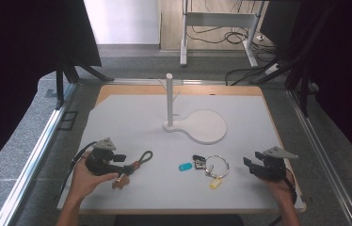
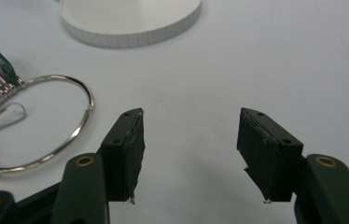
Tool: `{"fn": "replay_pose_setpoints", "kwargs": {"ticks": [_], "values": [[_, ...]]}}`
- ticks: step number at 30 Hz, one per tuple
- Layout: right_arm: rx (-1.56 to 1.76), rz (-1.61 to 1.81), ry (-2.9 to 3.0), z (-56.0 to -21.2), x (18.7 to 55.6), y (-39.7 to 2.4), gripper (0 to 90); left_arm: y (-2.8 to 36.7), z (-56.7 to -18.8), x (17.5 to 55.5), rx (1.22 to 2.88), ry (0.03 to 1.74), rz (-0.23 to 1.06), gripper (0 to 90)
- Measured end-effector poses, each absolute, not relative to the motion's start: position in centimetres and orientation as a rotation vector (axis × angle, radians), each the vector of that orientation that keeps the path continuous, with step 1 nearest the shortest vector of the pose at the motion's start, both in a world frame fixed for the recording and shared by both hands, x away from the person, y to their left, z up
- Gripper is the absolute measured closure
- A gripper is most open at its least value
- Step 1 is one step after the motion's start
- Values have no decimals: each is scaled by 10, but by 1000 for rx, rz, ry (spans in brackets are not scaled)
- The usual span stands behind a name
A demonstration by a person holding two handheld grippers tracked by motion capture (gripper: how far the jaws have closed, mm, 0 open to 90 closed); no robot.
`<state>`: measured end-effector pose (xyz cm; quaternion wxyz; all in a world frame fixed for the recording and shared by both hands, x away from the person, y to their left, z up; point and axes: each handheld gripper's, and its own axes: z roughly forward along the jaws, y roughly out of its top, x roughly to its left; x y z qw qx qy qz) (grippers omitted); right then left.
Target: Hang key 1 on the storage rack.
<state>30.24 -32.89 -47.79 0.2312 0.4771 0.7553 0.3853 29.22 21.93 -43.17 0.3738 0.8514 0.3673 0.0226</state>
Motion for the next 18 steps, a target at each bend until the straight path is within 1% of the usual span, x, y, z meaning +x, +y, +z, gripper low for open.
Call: {"fn": "replay_pose_setpoints", "kwargs": {"ticks": [5,14,18], "values": [[1326,1034,2085,-483,303,-334,415,222,-429,291,2170,958,64,392],[1309,1031,2077,-478,305,-333,413,228,-423,288,2162,926,64,377],[1309,1026,2078,-479,306,-331,414,232,-419,285,2176,932,85,378]]}}
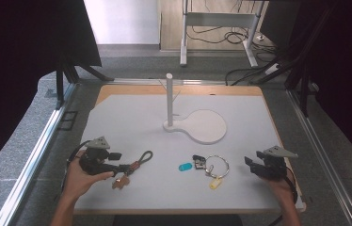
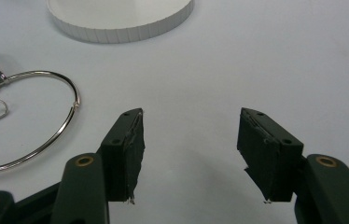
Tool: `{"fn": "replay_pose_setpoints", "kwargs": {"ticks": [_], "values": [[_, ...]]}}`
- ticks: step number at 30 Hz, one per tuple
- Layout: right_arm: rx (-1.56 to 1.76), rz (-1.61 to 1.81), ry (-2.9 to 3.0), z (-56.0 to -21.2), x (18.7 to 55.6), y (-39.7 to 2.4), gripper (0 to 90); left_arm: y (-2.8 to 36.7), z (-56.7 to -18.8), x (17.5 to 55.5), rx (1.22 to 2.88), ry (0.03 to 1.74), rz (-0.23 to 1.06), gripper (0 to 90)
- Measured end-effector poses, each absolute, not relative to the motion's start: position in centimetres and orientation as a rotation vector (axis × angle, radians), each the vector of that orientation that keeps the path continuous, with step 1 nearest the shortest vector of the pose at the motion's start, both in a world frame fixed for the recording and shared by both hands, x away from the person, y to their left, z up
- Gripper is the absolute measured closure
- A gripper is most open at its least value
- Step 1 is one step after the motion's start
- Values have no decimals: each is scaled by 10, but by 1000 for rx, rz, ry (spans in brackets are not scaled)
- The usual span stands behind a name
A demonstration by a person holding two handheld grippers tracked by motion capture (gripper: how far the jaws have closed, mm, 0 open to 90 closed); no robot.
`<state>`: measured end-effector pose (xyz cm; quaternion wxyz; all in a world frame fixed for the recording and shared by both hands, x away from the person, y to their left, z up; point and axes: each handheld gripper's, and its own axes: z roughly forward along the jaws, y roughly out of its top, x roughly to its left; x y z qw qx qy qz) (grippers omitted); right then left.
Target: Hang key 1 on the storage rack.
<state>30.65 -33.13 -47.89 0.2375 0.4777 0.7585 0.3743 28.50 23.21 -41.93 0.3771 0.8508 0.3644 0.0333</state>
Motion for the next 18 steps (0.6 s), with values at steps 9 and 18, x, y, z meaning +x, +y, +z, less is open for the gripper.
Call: {"fn": "replay_pose_setpoints", "kwargs": {"ticks": [9,18], "values": [[1310,1026,2084,-480,304,-333,412,213,-408,300,2291,910,86,383],[1314,1016,2095,-482,305,-332,409,196,-410,316,2409,933,41,407]]}}
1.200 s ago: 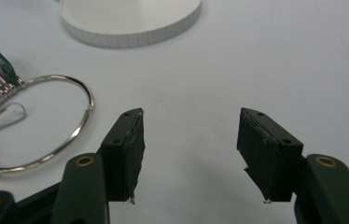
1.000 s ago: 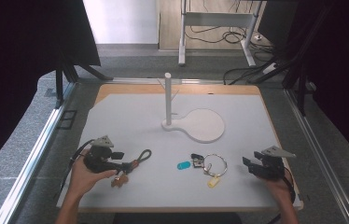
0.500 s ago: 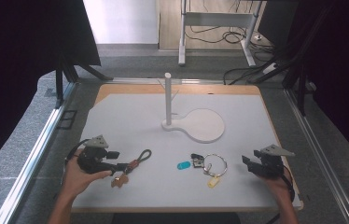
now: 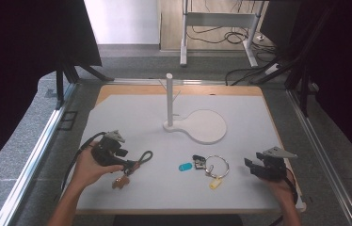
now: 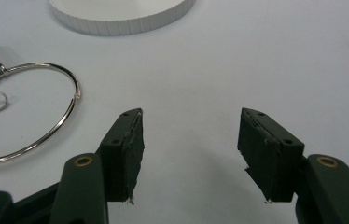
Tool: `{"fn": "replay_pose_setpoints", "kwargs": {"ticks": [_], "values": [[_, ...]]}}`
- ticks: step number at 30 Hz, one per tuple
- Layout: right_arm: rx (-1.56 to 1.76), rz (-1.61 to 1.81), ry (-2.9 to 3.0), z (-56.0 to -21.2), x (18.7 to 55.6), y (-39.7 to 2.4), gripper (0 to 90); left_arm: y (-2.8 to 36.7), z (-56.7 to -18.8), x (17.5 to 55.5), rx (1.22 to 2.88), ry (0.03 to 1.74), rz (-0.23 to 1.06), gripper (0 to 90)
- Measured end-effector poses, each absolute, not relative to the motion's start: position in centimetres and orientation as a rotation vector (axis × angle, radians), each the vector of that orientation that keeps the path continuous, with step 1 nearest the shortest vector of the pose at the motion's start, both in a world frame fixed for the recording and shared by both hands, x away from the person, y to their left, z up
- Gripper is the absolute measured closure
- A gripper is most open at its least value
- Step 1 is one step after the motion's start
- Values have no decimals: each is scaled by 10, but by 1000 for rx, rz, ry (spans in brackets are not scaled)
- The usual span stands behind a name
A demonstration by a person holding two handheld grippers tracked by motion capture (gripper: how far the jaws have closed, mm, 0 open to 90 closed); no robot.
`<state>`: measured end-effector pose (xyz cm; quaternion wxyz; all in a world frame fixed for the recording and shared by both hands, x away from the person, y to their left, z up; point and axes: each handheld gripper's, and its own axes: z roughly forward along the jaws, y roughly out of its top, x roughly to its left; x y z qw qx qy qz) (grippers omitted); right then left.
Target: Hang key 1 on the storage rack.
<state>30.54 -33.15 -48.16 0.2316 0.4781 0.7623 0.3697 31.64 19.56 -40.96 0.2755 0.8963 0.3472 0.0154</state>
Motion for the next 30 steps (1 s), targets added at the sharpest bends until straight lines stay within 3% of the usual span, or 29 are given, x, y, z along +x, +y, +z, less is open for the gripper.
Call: {"fn": "replay_pose_setpoints", "kwargs": {"ticks": [30], "values": [[1313,978,2112,-483,303,-329,405,164,-449,350,2684,971,-64,532]]}}
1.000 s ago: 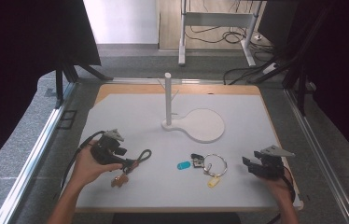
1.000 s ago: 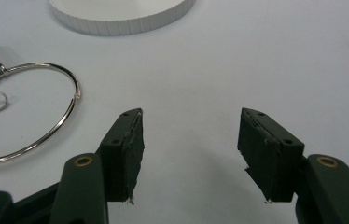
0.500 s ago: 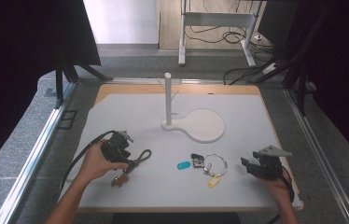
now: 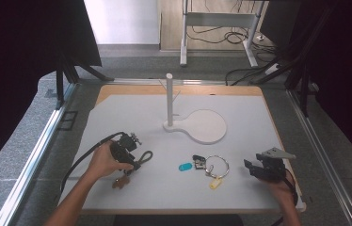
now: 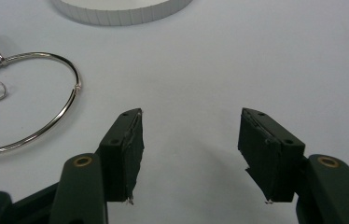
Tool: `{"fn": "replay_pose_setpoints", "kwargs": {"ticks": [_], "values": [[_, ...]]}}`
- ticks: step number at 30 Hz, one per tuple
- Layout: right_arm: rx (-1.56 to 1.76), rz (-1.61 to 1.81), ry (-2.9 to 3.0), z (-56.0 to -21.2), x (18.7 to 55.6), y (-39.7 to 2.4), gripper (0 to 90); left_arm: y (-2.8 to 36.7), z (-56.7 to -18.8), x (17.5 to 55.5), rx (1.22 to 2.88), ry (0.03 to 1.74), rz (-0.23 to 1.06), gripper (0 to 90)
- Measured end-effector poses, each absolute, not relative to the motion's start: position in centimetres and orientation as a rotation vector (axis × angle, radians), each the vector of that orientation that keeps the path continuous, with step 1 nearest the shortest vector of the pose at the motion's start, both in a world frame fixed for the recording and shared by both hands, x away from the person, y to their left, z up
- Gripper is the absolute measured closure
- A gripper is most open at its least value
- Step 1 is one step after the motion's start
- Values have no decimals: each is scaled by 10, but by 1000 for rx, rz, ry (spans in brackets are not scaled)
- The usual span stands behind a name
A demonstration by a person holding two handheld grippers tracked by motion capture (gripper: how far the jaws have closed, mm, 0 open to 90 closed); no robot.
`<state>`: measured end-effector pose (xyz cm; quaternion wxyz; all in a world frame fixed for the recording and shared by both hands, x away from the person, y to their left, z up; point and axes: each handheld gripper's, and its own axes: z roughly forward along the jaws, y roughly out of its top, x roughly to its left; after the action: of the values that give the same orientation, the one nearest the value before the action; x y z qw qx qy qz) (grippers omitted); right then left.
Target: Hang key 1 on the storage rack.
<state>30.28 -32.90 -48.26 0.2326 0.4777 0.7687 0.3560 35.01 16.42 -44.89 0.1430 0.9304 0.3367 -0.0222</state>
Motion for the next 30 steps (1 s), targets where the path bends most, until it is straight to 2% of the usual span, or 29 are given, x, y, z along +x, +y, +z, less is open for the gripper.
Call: {"fn": "replay_pose_setpoints", "kwargs": {"ticks": [11,18,21,30], "values": [[1264,956,2117,-481,302,-323,405,157,-458,350,2776,964,-25,572],[1260,948,2121,-481,302,-322,402,150,-458,346,2810,946,30,658],[1265,949,2117,-481,302,-323,402,148,-458,344,2817,941,48,666],[1274,947,2110,-482,303,-326,402,159,-448,345,2750,913,-21,672]]}}
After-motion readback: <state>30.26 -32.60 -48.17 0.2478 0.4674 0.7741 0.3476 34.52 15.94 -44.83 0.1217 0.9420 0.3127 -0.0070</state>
